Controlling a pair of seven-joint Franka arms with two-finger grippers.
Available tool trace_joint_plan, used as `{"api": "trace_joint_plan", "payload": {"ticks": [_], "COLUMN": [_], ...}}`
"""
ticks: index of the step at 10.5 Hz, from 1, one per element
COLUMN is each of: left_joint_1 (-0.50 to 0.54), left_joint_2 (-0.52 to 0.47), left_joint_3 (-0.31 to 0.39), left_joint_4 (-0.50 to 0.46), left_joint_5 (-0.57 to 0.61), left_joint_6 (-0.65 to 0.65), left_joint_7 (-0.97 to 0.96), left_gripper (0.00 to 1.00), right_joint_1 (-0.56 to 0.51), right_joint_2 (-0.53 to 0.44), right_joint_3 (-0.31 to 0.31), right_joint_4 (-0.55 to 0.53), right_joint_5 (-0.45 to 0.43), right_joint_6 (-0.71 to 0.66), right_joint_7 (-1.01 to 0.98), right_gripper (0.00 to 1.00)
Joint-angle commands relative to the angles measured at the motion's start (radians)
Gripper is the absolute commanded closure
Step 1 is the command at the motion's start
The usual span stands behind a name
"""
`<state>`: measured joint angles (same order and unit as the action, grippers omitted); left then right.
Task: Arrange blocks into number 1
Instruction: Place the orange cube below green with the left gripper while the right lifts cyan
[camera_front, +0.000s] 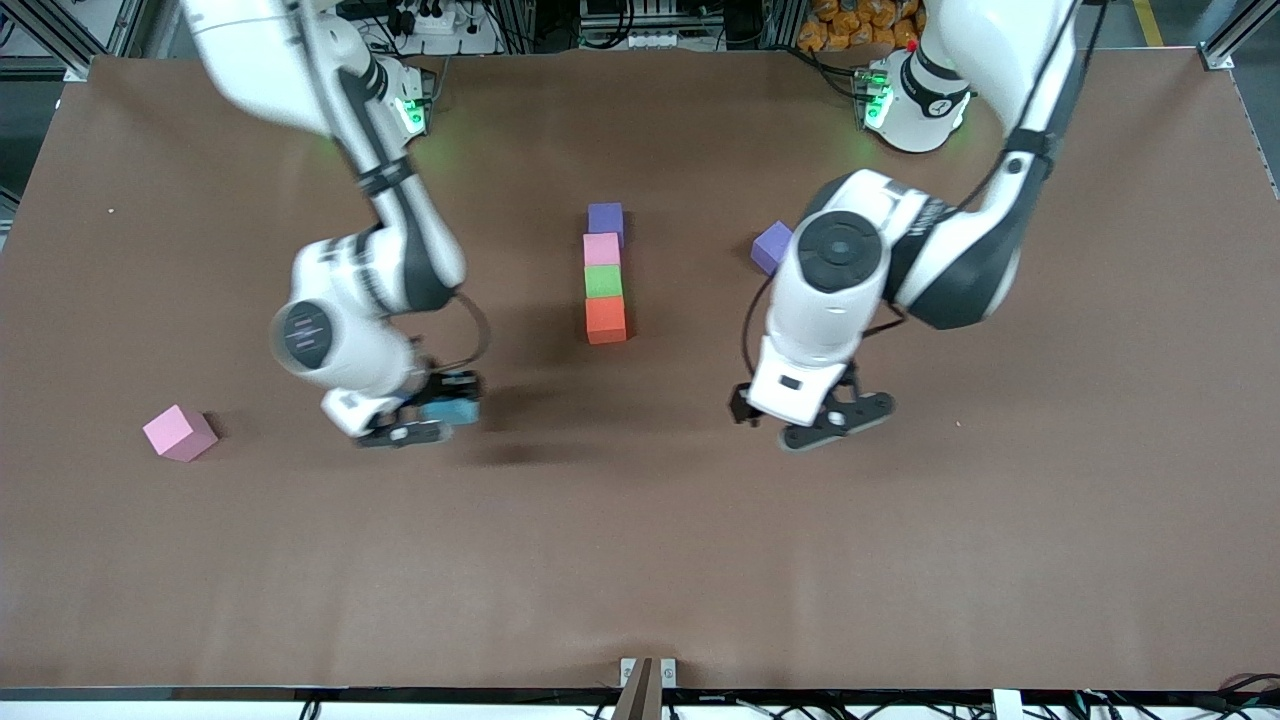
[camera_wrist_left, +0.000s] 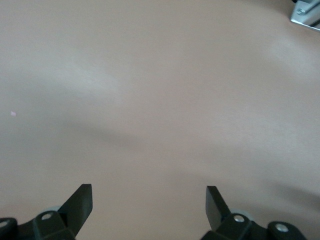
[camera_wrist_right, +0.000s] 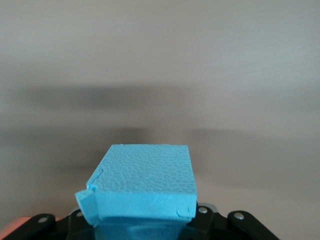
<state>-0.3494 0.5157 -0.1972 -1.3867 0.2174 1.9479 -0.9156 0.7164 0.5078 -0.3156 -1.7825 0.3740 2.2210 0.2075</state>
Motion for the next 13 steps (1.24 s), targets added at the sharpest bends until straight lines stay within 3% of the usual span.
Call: {"api": "trace_joint_plan", "payload": {"ticks": [1, 5, 7, 9, 10, 13], "left_joint_1": [0.079, 0.159, 0.231, 0.27, 0.283, 0.283], "left_joint_2": [-0.06, -0.095, -0.14, -0.163, -0.218, -0.353], "left_joint_3": [-0.013, -0.014, -0.034, -0.047, -0.044, 0.034], "left_joint_4": [-0.02, -0.023, -0.061, -0.08, -0.142, -0.274], "left_joint_5": [0.016, 0.007, -0.022, -0.058, -0.088, -0.199], "left_joint_6": [-0.052, -0.119, -0.15, -0.191, -0.192, -0.192], "left_joint_7": [0.088, 0.182, 0.243, 0.316, 0.374, 0.548], "left_gripper": [0.0, 0.0, 0.0, 0.0, 0.0, 0.0], "right_joint_1": [0.073, 0.188, 0.227, 0.23, 0.227, 0.23], "right_joint_2": [0.096, 0.233, 0.268, 0.265, 0.261, 0.233], "right_joint_3": [-0.022, -0.017, -0.013, 0.015, 0.048, 0.084], "right_joint_4": [0.131, 0.291, 0.311, 0.293, 0.272, 0.157], "right_joint_5": [0.022, 0.028, 0.043, 0.046, 0.045, 0.045], "right_joint_6": [-0.012, -0.006, -0.001, 0.017, 0.025, 0.117], "right_joint_7": [0.127, 0.237, 0.253, 0.238, 0.236, 0.236], "right_gripper": [0.4, 0.4, 0.4, 0.4, 0.4, 0.4]}}
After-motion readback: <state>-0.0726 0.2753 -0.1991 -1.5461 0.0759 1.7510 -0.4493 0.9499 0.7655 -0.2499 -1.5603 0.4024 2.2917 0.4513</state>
